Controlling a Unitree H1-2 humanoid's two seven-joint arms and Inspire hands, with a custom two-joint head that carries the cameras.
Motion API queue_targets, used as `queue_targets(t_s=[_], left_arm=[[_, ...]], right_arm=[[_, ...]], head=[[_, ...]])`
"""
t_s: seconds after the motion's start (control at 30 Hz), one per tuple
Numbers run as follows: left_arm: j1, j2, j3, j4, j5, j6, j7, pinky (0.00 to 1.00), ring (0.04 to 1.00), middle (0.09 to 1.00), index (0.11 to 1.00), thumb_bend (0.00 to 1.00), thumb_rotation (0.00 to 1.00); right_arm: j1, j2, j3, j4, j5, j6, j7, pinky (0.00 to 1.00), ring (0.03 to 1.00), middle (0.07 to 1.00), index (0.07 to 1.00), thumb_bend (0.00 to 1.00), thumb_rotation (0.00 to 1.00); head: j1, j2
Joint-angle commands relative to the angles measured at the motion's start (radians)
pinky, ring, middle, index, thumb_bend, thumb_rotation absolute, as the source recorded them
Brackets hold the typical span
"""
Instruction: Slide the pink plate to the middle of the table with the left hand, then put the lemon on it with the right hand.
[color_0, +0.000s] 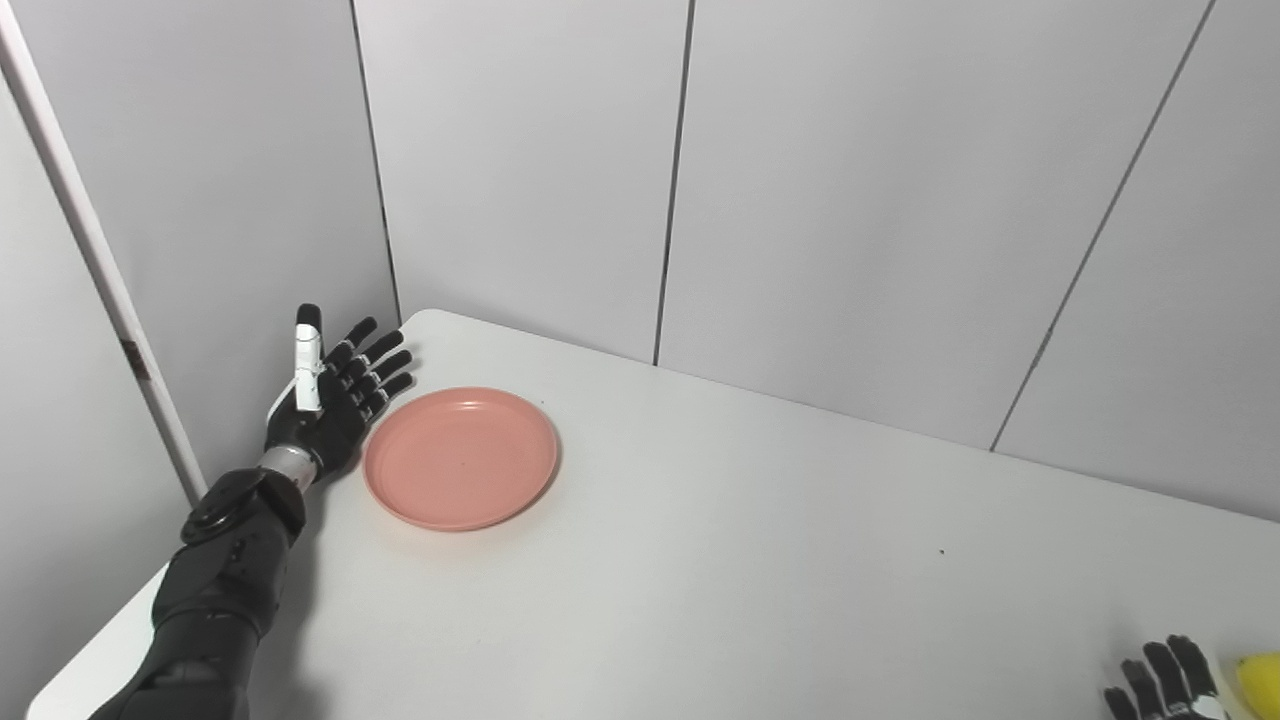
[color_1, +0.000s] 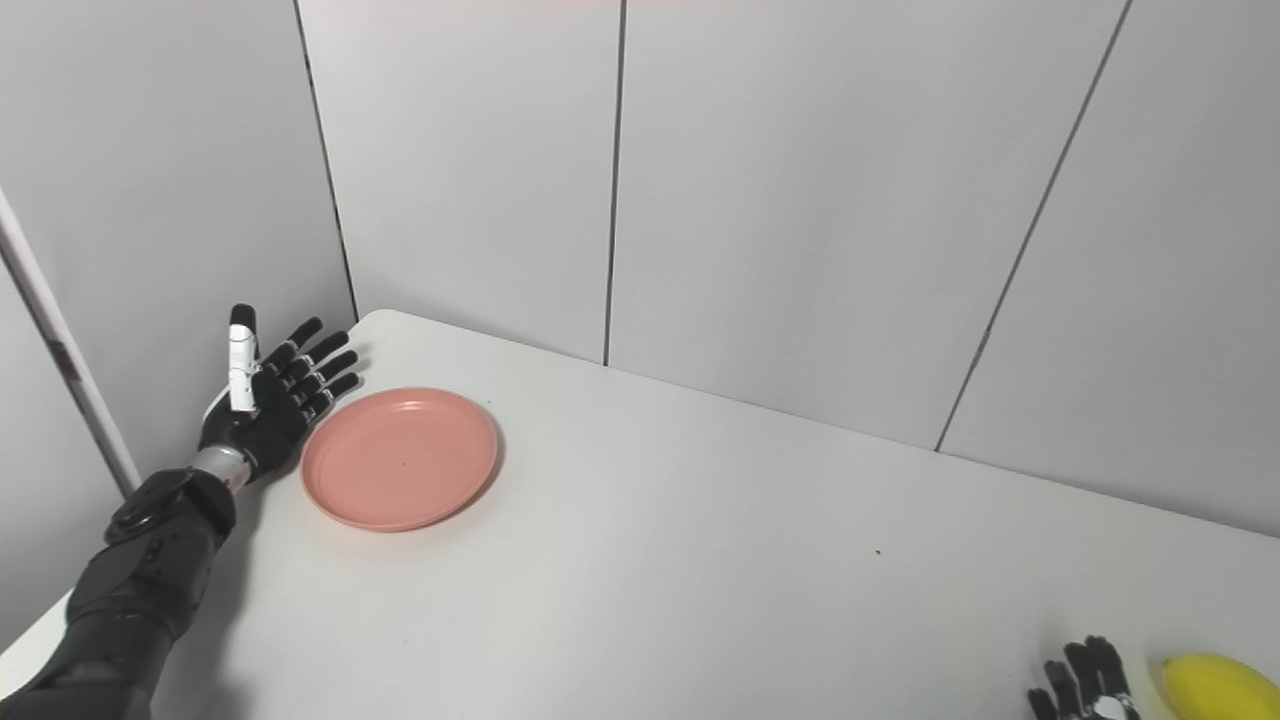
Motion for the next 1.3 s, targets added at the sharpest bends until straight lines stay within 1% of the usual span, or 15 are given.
queue_targets(t_s=[0.0, 0.07, 0.13, 0.3, 0.43, 0.47, 0.53, 0.6, 0.67, 0.73, 0.87, 0.97, 1.07, 1.13, 1.27], left_arm=[[-0.009, -0.002, -0.003, -0.004, -0.001, 0.007, 0.0, 0.86, 0.855, 0.852, 0.905, 0.98, 0.94], [0.002, -0.006, -0.002, -0.024, -0.003, 0.013, 0.003, 0.85, 0.849, 0.85, 0.894, 0.98, 0.95], [0.015, -0.01, -0.001, -0.043, -0.007, 0.025, 0.005, 0.87, 0.857, 0.879, 0.922, 0.98, 0.95], [0.052, -0.031, -0.002, -0.117, -0.009, 0.06, 0.03, 0.86, 0.867, 0.897, 0.967, 0.98, 0.97], [0.064, -0.038, -0.012, -0.135, -0.007, 0.053, 0.009, 0.86, 0.864, 0.9, 0.984, 0.96, 0.98], [0.065, -0.04, -0.014, -0.13, -0.009, 0.045, -0.002, 0.86, 0.868, 0.904, 0.988, 0.95, 0.98], [0.064, -0.043, -0.016, -0.124, -0.017, 0.041, -0.023, 0.87, 0.875, 0.907, 0.987, 0.94, 0.97], [0.058, -0.047, -0.017, -0.113, -0.019, 0.044, -0.026, 0.86, 0.872, 0.905, 0.986, 0.95, 0.97], [0.063, -0.06, -0.017, -0.144, -0.025, 0.061, -0.009, 0.85, 0.866, 0.903, 0.98, 0.96, 0.96], [0.064, -0.066, -0.018, -0.146, -0.027, 0.055, -0.012, 0.85, 0.871, 0.907, 0.982, 0.97, 0.96], [0.081, -0.088, -0.019, -0.196, -0.037, 0.073, -0.011, 0.84, 0.855, 0.87, 0.972, 0.97, 0.95], [0.092, -0.105, -0.017, -0.225, -0.05, 0.086, -0.006, 0.81, 0.833, 0.86, 0.952, 0.95, 0.96], [0.113, -0.133, -0.017, -0.302, -0.055, 0.117, 0.034, 0.81, 0.826, 0.858, 0.951, 0.93, 0.96], [0.12, -0.148, -0.023, -0.33, -0.031, 0.114, 0.076, 0.8, 0.816, 0.841, 0.942, 0.93, 0.97], [0.129, -0.203, -0.021, -0.401, -0.001, 0.107, 0.192, 0.82, 0.842, 0.844, 0.952, 0.95, 0.93]], right_arm=[[0.023, -0.01, -0.006, 0.021, 0.007, 0.054, -0.006, 1.0, 0.988, 0.967, 0.946, 0.53, 0.64], [0.025, -0.011, -0.006, 0.016, 0.008, 0.054, -0.006, 1.0, 0.991, 0.973, 0.949, 0.53, 0.64], [0.028, -0.01, -0.006, 0.008, 0.006, 0.056, -0.011, 1.0, 0.986, 0.969, 0.945, 0.53, 0.64], [0.031, -0.005, -0.006, -0.008, 0.008, 0.062, -0.02, 1.0, 0.973, 0.953, 0.936, 0.55, 0.61], [0.031, -0.007, -0.004, -0.011, 0.005, 0.061, -0.02, 1.0, 0.975, 0.958, 0.947, 0.55, 0.62], [0.031, -0.004, -0.004, -0.012, 0.006, 0.063, -0.022, 1.0, 0.974, 0.956, 0.949, 0.55, 0.62], [0.028, -0.003, -0.007, -0.011, 0.011, 0.072, -0.028, 1.0, 0.975, 0.95, 0.936, 0.55, 0.6], [0.025, -0.007, -0.008, -0.01, 0.014, 0.075, -0.027, 1.0, 0.977, 0.954, 0.93, 0.54, 0.59], [0.025, -0.012, -0.008, -0.01, 0.009, 0.072, -0.024, 1.0, 0.978, 0.961, 0.932, 0.53, 0.59], [0.024, -0.015, -0.006, -0.008, 0.006, 0.067, -0.02, 1.0, 0.981, 0.965, 0.936, 0.53, 0.59], [0.021, -0.015, -0.007, -0.007, 0.015, 0.072, -0.019, 1.0, 0.985, 0.966, 0.94, 0.53, 0.59], [0.021, -0.014, -0.004, -0.013, 0.009, 0.079, -0.024, 1.0, 0.99, 0.973, 0.948, 0.53, 0.59], [0.02, -0.01, -0.003, -0.018, 0.004, 0.082, -0.032, 1.0, 0.989, 0.97, 0.945, 0.52, 0.59], [0.02, -0.007, -0.004, -0.025, 0.005, 0.089, -0.04, 1.0, 0.985, 0.967, 0.943, 0.52, 0.58], [0.021, -0.007, 0.003, -0.036, 0.007, 0.095, -0.041, 1.0, 0.994, 0.975, 0.958, 0.5, 0.58]], head=[[0.001, 0.003], [-0.004, 0.011], [-0.009, 0.017], [-0.005, 0.023], [-0.009, 0.019], [-0.017, 0.008], [-0.026, 0.023], [-0.025, 0.03], [-0.024, 0.031], [-0.024, 0.033], [-0.026, 0.033], [-0.027, 0.035], [-0.028, 0.039], [-0.029, 0.043], [-0.033, 0.046]])
